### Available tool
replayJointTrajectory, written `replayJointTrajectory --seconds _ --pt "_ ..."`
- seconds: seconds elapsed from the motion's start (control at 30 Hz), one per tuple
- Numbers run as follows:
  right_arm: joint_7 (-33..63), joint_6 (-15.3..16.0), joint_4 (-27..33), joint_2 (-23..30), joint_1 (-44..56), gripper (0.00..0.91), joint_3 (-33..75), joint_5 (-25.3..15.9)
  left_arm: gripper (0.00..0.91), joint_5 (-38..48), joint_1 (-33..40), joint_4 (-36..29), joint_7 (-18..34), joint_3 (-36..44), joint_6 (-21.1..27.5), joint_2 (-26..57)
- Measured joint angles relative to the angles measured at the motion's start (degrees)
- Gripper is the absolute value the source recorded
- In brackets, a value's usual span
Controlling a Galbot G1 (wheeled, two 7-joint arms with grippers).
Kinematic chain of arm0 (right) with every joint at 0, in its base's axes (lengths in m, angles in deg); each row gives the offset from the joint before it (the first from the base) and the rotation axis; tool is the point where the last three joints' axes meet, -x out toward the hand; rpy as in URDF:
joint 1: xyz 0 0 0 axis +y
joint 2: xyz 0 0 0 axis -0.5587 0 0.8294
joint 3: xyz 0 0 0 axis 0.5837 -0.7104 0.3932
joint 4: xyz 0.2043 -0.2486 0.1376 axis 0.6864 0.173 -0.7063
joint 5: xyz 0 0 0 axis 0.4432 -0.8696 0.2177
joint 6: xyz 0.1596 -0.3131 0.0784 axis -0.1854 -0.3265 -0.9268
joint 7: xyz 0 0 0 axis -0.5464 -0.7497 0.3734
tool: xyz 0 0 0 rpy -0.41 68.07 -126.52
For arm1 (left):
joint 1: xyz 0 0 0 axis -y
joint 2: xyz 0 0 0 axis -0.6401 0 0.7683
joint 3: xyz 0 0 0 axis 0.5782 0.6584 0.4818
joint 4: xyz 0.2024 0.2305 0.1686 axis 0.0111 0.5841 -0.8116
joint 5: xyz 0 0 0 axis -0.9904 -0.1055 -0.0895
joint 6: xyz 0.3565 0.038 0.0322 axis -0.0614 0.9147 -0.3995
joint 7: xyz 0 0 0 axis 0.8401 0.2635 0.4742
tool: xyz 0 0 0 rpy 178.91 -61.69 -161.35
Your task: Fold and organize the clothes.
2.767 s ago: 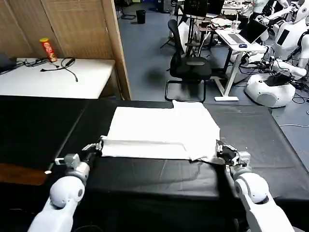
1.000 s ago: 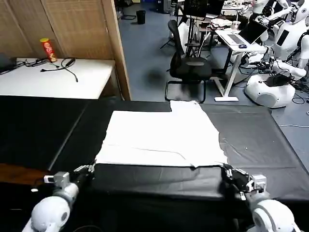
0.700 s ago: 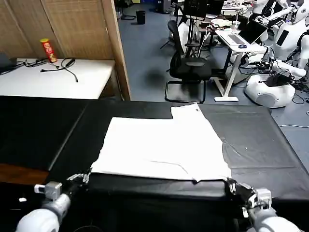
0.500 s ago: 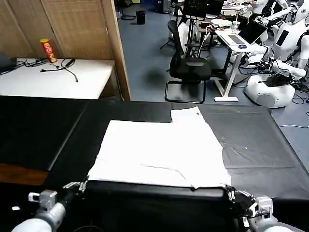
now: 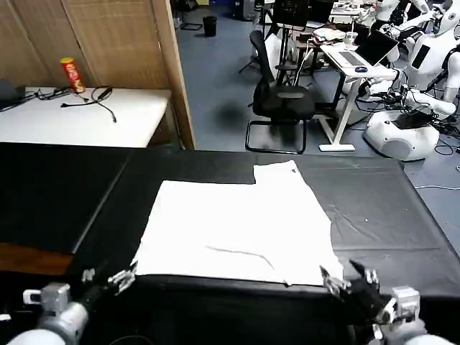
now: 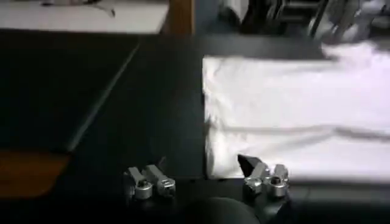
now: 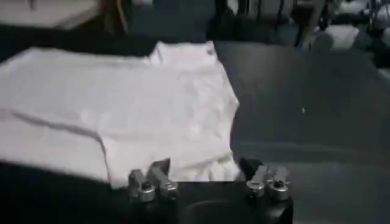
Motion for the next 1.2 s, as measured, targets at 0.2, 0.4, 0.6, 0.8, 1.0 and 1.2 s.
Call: replayJointTrajectory --seconds 0.2,0.4,0.6,0.8,1.0,1.2 --pt "1.5 -0.1 13.2 -0.1 -18.9 0.878 -8.6 -1.8 0.878 0.4 15.3 7.0 0.4 5.0 1.5 0.4" --pt "2.6 0.0 27.6 1.7 -34.9 0.878 -18.3 -1.3 0.878 1.0 32.4 19.4 -0.5 14.2 1.3 1.0" --pt "2.7 0.2 40.2 4.7 -45.6 0.878 -25.0 -1.3 0.878 1.0 47.7 34.1 -1.5 22.7 2.1 -1.0" --pt "2.7 0.2 49.5 7.4 -52.4 0.878 -28.5 -1.5 0.878 1.1 57.3 45.3 -3.0 27.7 3.5 -2.5" --pt "3.5 1.2 57.3 10.3 -57.4 0.878 -28.8 -2.2 0.878 1.6 62.4 52.3 -5.4 30.5 5.0 -3.8" --pt "3.0 1.5 61.6 12.1 -59.5 0.878 -29.2 -3.2 0.878 -0.6 65.0 56.8 -7.1 32.1 4.6 -5.0"
